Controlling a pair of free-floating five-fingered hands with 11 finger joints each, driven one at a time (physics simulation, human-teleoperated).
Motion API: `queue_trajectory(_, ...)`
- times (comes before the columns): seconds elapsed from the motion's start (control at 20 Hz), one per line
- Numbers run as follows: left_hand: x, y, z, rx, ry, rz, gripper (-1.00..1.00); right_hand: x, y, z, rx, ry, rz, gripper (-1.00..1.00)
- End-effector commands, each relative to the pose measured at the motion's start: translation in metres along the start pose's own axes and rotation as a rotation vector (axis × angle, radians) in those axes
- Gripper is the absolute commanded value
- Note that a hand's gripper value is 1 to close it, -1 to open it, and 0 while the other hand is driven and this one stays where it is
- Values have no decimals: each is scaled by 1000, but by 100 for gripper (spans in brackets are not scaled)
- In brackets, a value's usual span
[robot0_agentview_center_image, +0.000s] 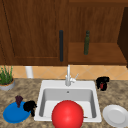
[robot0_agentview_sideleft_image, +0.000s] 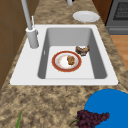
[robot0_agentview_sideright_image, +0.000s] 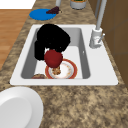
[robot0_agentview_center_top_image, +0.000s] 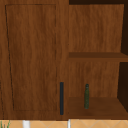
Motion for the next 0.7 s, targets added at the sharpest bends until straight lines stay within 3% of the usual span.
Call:
queue_trajectory(0.0, 0, 0, 0, 0, 0, 0, 0, -2, 9, 21, -18, 29, -46, 100)
queue_trajectory(0.3, 0, 0, 0, 0, 0, 0, 0, -6, 24, 59, -27, 10, -45, 100)
queue_trajectory(0.65, 0, 0, 0, 0, 0, 0, 0, 5, 67, 78, -23, 30, -41, 100)
